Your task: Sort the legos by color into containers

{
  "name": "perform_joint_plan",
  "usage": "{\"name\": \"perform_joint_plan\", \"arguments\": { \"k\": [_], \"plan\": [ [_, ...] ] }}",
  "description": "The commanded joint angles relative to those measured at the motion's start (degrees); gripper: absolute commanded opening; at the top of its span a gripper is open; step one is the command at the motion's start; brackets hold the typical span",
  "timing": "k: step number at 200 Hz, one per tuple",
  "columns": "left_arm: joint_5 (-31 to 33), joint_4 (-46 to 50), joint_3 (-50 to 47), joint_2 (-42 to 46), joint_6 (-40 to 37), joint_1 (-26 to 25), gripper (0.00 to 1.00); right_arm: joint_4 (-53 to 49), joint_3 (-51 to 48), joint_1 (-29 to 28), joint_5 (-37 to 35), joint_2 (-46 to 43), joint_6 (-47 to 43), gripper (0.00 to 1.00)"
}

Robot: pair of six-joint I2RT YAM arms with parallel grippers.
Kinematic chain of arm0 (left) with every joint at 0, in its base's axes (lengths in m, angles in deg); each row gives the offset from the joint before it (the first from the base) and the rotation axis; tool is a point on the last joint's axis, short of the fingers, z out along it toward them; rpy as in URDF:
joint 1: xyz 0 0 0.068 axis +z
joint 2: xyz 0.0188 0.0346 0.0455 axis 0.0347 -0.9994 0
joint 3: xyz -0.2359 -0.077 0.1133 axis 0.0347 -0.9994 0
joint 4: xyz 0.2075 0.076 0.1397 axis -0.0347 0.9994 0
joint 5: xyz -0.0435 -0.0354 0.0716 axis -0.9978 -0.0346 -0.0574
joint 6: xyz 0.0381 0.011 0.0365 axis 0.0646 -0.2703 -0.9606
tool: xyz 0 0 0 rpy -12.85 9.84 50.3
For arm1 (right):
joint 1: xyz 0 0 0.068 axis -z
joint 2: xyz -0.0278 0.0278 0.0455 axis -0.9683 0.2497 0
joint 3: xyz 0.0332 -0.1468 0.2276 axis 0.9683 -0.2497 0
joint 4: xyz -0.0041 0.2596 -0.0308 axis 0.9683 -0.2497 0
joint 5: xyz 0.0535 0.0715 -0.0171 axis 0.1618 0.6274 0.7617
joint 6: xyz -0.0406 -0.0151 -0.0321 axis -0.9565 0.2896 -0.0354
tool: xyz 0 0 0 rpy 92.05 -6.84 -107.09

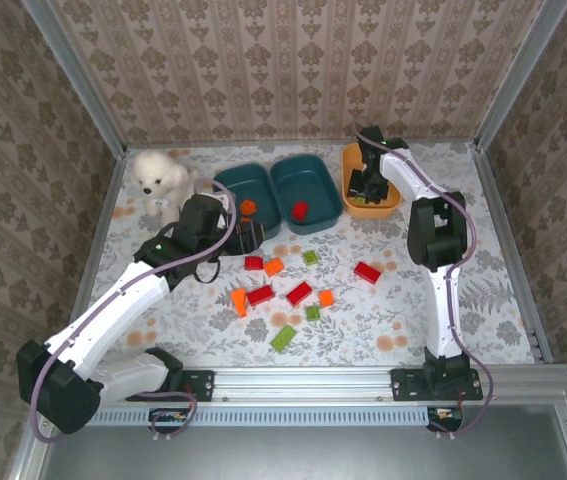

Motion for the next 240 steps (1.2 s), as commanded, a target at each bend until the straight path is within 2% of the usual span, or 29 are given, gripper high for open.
{"name": "perform_joint_plan", "arguments": {
  "k": [1,14,31,69,111,135,159,191,206,220,240],
  "plan": [
    [0.87,1.42,2.36,-0.92,-2.56,-0.91,0.73,-2.91,2.41,0.21,1.7,0.71,-0.32,0.53],
    [0.72,1.76,2.78,-1.52,-3.31,-1.37,0.73,-3.36,3.02,0.21,1.27,0.14,-0.5,0.61],
    [0.15,1.75,3.58,-2.58,-4.58,-2.15,0.73,-4.36,4.3,0.2,0.22,-1.66,-0.97,0.66],
    [-3.95,2.05,9.27,-10.13,-11.53,-6.43,0.73,-2.72,1.18,-0.13,-3.26,-14.04,0.32,0.66],
    [-7.45,4.47,19.99,-24.86,-17.29,-13.13,0.76,1.7,-18.84,-2.23,-7.69,-37.06,3.68,0.67],
    [-7.11,5.4,26.99,-33.13,-21.57,-18.24,0.79,1.96,-32.57,-2.52,-8.18,-53.33,7.38,0.71],
    [-6.2,7.44,34.88,-42.66,-24.1,-22.21,0.82,-1.07,-39.99,-2.5,-6.5,-68.45,8.47,0.77],
    [-5.54,10.8,44.67,-53.63,-23.21,-23.91,0.88,-9.48,-40.27,-2.49,-6.22,-79.7,8.08,0.81],
    [-5.91,13.39,49.99,-58.1,-21.68,-23.95,0.89,-12.87,-38.91,-2.48,-7.03,-82.02,8.19,0.82],
    [-5.81,15.56,54.45,-61.88,-20.31,-24.4,1.0,-15.03,-37.88,-2.52,-7.55,-83.63,8.33,0.84],
    [-4.01,18.25,59.49,-66.01,-18.19,-25.03,1.0,-15.64,-37.11,-2.42,-8.1,-85.14,8.74,0.86]
  ]
}}
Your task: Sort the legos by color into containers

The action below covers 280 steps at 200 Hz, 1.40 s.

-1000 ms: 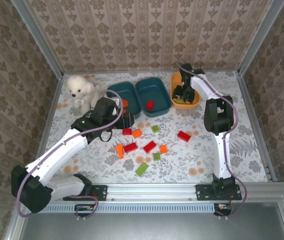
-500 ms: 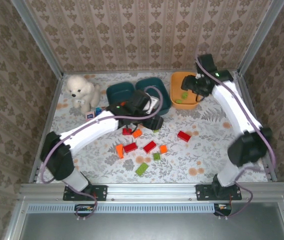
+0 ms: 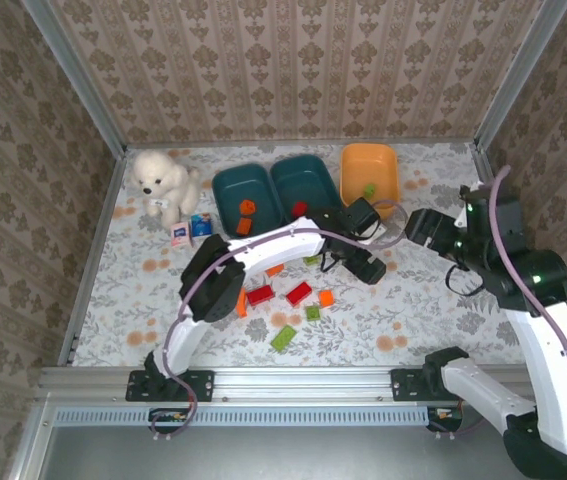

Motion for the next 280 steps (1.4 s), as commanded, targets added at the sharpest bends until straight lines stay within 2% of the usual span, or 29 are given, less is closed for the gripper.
{"name": "perform_joint_plan", "arguments": {
  "k": [1,61,128,186,235,260,280],
  "plan": [
    [1.69,6.06,5.84,-2.95,2.59,-0.75,1.0,-4.81,1.6,0.0,-1.76,-1.01,1.07,0.86],
    [10.02,11.29,13.09,-9.67,10.46,-2.9,1.0,-5.8,1.9,0.04,-1.43,-2.8,0.82,0.87],
    [10.44,12.92,18.63,-15.43,12.18,-3.55,1.0,-6.53,2.63,-0.01,-1.88,-3.63,0.2,0.87],
    [11.98,12.28,18.75,-17.27,11.74,-3.95,0.85,-6.47,2.34,0.07,-1.45,-3.54,0.3,0.87],
    [14.96,12.92,18.3,-15.22,11.19,-4.42,0.75,-6.02,2.1,0.1,-1.27,-3.15,0.21,0.87],
    [18.01,13.47,17.95,-10.4,10.91,-3.43,0.74,-5.9,1.9,0.05,-0.84,-2.91,-0.31,0.86],
    [18.72,13.61,16.7,-5.51,11.76,-0.74,0.74,-5.54,1.98,0.12,0.15,-2.83,-0.66,0.86]
  ]
}}
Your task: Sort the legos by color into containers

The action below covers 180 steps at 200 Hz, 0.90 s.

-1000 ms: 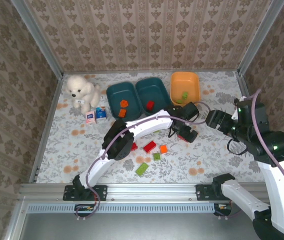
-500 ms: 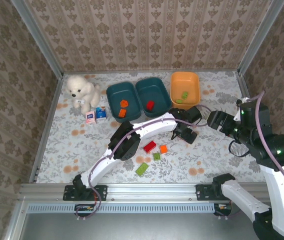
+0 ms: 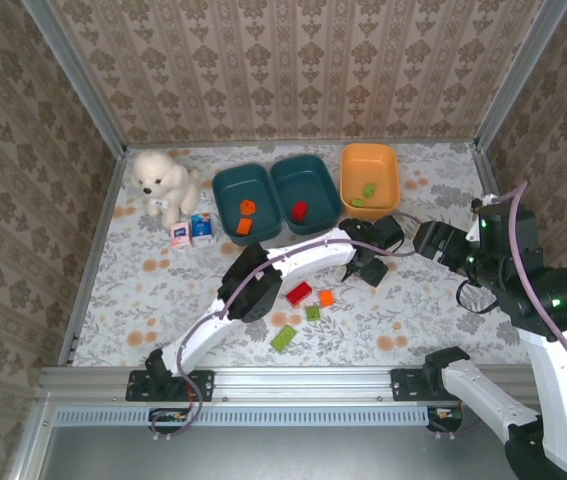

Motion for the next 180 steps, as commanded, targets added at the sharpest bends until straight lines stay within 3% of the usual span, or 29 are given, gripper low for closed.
{"name": "perform_joint_plan", "arguments": {
  "k": [1,38,88,142,180],
  "plan": [
    [3.12,1.81,-0.68,9.44,0.36,2.88,0.74,-1.26,0.65,0.12,0.51,0.13,-0.55,0.86],
    [2.39,-0.96,-3.53,15.51,-0.32,9.19,0.74,1.51,-0.64,0.06,5.11,1.29,-0.91,0.86],
    [-3.45,-3.42,-1.18,14.45,1.52,16.35,0.72,4.85,-2.34,0.04,8.33,3.84,0.15,0.85],
    [-7.08,-3.57,-12.46,17.27,4.46,7.04,0.88,4.67,-2.9,0.04,6.3,3.69,0.51,0.86],
    [-6.88,-3.69,-13.85,13.99,8.59,4.94,0.95,5.44,-4.48,0.01,6.29,1.06,0.43,0.87]
  ]
}}
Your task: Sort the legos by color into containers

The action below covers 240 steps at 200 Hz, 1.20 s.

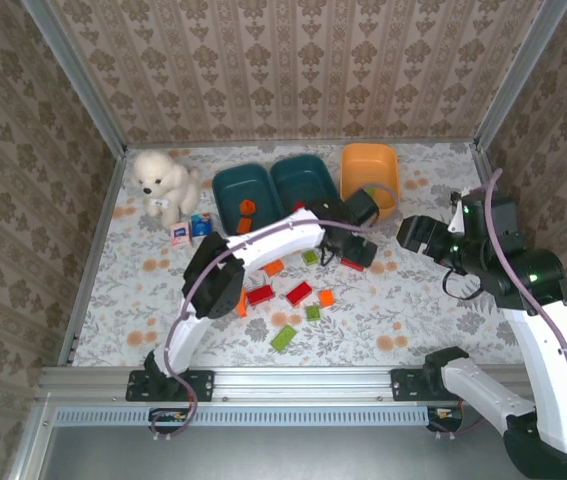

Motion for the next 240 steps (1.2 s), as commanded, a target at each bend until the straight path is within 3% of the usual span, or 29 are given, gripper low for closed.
{"name": "perform_joint_plan", "arguments": {
  "k": [1,38,107,182,240],
  "plan": [
    [-0.25,0.66,1.03,-1.68,3.82,0.9,0.96,0.71,-0.96,0.07,-0.57,-1.68,0.4,0.87],
    [-0.46,1.04,4.11,-6.23,3.39,0.26,1.0,-0.55,-1.1,0.06,-0.38,-2.05,-0.05,0.87],
    [2.92,4.08,11.94,-13.74,1.14,-0.27,0.96,-1.21,-0.75,0.04,-0.29,-2.07,-0.29,0.87],
    [6.88,5.4,12.27,-16.11,-0.3,-1.07,0.78,-0.34,-1.7,0.06,0.23,-1.87,0.21,0.87],
    [8.78,6.12,14.14,-16.44,-1.79,-1.25,0.58,-0.17,-1.8,0.11,0.69,-1.54,0.21,0.87]
  ]
}}
